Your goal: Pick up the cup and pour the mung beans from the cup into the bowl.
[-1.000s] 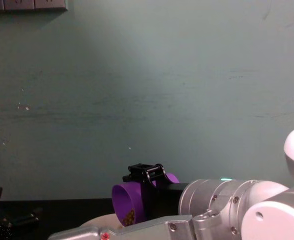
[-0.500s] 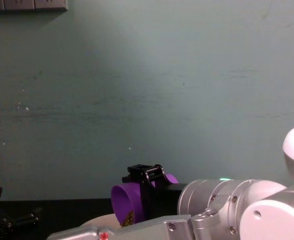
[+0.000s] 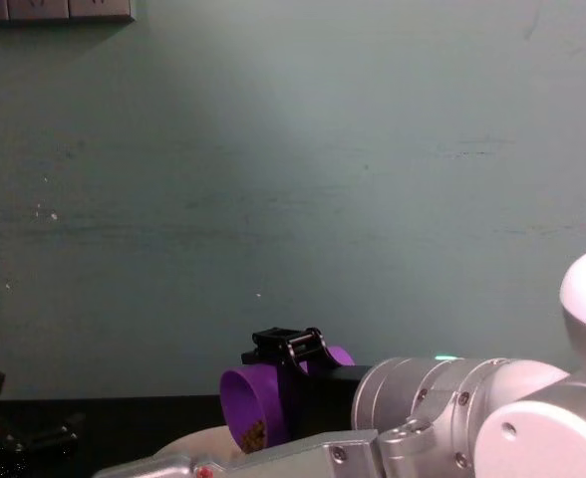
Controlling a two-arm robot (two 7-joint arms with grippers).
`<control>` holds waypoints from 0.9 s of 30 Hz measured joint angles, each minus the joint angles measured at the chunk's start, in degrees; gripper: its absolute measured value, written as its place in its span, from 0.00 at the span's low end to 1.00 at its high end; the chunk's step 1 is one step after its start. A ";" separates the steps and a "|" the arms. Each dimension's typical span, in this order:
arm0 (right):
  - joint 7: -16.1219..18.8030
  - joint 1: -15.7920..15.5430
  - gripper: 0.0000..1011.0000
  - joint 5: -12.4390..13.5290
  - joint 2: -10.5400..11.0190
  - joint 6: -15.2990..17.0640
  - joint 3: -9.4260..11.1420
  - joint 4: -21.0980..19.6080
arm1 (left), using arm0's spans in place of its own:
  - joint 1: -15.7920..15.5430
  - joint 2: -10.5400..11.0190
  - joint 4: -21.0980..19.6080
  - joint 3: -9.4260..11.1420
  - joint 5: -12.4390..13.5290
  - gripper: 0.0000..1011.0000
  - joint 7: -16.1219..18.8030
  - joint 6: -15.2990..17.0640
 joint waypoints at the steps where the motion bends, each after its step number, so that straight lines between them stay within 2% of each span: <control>1: 0.02 0.00 0.72 -0.09 0.01 0.00 -0.03 -0.01 | 0.00 0.00 0.00 0.00 0.00 0.99 0.00 0.00; 27: 0.65 0.20 0.72 -1.33 0.05 0.18 -0.47 -0.03 | 0.00 0.00 0.00 0.00 0.00 0.99 0.00 0.00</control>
